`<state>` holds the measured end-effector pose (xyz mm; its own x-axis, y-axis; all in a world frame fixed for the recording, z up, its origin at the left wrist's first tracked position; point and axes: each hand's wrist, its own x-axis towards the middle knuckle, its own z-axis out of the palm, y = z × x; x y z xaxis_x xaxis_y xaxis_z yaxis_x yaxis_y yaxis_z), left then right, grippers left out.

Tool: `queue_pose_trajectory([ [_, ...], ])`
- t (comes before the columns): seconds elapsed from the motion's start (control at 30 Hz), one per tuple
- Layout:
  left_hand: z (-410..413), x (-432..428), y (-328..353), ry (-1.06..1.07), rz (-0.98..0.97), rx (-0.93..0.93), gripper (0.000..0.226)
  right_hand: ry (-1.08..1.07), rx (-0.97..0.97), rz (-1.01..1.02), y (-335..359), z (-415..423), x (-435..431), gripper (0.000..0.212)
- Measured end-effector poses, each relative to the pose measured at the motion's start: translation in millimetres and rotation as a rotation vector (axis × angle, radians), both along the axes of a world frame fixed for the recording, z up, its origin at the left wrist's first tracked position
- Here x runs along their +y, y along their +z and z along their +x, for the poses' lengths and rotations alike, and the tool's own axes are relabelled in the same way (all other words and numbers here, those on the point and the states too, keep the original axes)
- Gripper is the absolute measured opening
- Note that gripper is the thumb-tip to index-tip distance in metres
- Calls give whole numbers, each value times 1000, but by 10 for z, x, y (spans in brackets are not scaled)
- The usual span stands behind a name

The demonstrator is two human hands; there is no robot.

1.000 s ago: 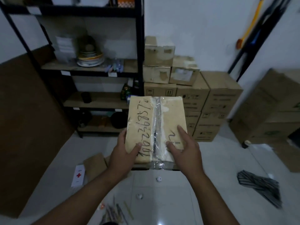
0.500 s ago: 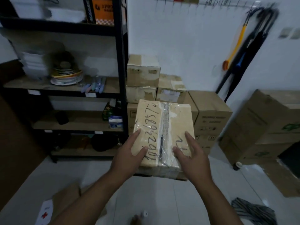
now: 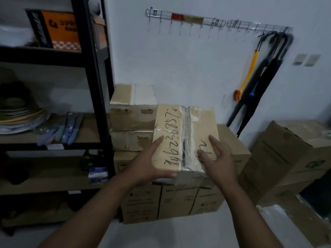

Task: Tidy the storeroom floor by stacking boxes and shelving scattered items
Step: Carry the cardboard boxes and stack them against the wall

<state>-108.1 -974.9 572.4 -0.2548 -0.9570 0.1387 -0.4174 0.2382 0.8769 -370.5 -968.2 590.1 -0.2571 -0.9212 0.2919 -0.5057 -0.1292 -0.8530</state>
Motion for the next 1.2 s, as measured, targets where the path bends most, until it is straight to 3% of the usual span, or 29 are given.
queue_pose_trajectory([
  [0.13,-151,-556,113,-31,-58,-65,135,-5,21,-5,112,-206,-544,66],
  [0.37,-357,-1485,319,96,-92,-142,135,75,38,-3,267,-390,-1690,71],
  [0.57,-407,-2079,386,360,-82,-759,140,175,101,72,246,-394,-2704,67],
  [0.7,-488,-2316,399,508,-229,-967,124,167,96,121,90,-411,-3125,57],
  [0.77,-492,-2462,420,563,-306,-1008,113,148,70,62,34,-401,-3277,48],
  [0.87,-373,-2695,396,560,-210,-984,110,120,96,0,43,-298,-3447,34],
  [0.97,-219,-2900,303,553,-116,-964,105,63,138,-20,50,-219,-3680,29],
  [1.2,-352,-3257,233,660,-114,-989,93,7,180,-221,-59,-197,-4093,18],
])
